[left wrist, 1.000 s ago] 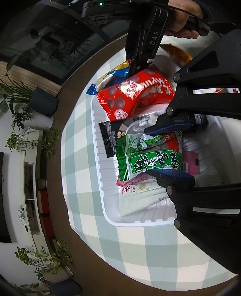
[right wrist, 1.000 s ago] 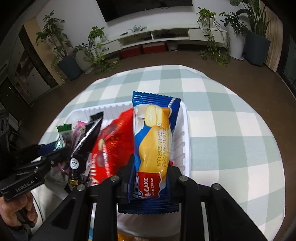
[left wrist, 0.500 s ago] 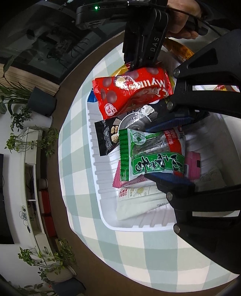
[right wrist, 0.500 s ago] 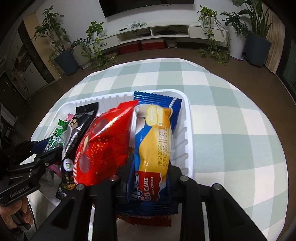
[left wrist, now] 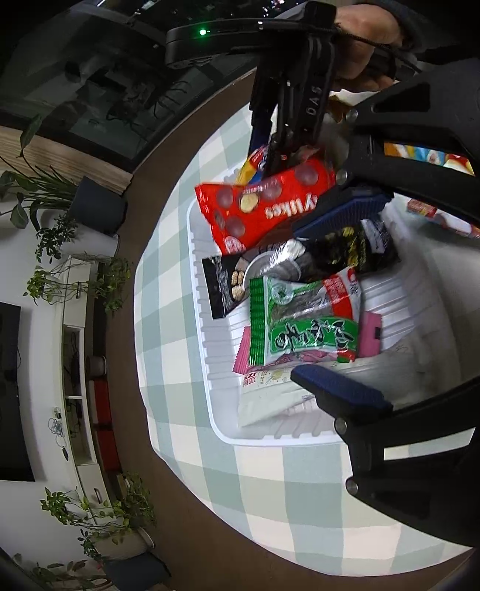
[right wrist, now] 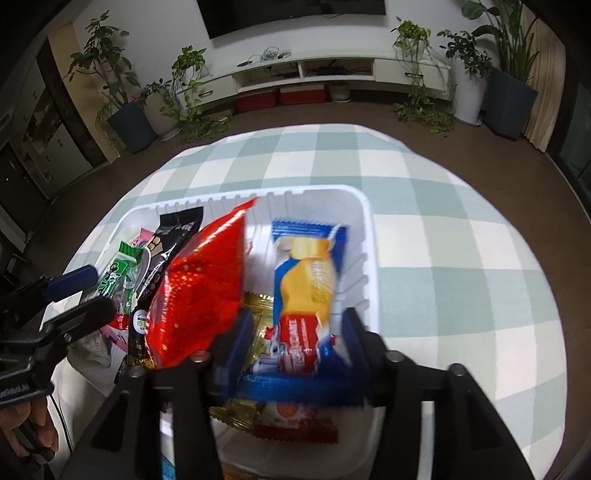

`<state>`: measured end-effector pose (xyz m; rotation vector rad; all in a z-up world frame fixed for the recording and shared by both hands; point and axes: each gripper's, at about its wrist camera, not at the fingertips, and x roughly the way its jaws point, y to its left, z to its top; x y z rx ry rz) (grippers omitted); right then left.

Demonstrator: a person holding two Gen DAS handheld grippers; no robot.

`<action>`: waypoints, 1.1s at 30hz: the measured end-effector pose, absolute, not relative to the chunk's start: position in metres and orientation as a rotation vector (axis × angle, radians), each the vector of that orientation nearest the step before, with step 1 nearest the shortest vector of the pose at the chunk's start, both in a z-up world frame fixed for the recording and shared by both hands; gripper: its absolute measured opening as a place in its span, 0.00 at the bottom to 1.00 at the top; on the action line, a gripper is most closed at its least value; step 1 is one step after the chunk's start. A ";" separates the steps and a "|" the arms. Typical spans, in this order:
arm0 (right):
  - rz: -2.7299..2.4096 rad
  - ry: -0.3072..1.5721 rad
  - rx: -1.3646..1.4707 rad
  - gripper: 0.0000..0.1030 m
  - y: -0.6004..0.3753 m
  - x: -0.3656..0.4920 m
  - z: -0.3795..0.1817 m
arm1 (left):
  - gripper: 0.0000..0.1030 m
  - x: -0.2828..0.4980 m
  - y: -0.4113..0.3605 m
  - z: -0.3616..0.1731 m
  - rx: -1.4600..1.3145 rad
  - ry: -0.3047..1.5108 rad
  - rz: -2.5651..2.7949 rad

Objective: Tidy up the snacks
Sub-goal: 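Withdraw both tools from the tray toward the panda bag and orange bar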

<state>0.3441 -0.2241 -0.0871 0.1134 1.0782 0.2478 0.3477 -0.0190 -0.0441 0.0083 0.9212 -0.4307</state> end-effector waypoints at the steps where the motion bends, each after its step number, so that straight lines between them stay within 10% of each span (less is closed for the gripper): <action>1: 0.254 1.069 0.124 0.61 -0.226 0.342 -0.083 | 0.74 0.343 -0.018 -0.041 0.007 0.916 -0.433; 4: 0.253 1.026 0.146 0.75 -0.232 0.329 -0.067 | 0.81 0.327 -0.014 -0.031 -0.005 0.896 -0.435; 33: 0.292 1.026 -0.102 0.72 -0.177 0.172 -0.068 | 0.84 0.166 0.010 -0.065 -0.160 0.966 -0.401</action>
